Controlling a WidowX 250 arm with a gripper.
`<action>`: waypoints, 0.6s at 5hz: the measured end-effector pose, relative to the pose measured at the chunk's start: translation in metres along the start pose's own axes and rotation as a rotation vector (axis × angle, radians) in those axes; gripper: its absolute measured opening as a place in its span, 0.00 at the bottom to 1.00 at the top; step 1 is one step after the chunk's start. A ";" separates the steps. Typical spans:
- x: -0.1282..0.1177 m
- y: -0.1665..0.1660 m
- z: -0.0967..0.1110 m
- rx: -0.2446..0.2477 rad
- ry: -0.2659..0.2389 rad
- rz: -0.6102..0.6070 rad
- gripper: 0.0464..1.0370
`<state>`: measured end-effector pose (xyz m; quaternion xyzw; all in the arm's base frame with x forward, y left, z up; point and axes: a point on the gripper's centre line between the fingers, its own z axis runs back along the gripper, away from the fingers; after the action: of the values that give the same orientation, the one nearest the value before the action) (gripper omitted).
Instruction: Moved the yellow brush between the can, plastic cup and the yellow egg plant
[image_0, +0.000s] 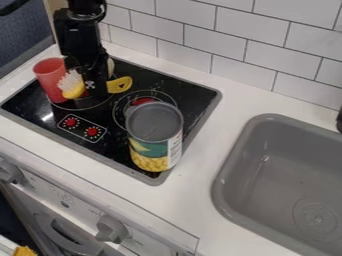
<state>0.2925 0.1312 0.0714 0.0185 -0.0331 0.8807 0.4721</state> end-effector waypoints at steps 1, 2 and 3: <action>0.017 -0.002 -0.001 0.004 -0.023 0.036 0.29; 0.023 -0.007 0.003 -0.011 -0.034 0.049 0.29; 0.017 -0.006 0.003 -0.012 -0.025 0.024 0.29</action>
<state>0.2879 0.1487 0.0757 0.0265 -0.0445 0.8858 0.4612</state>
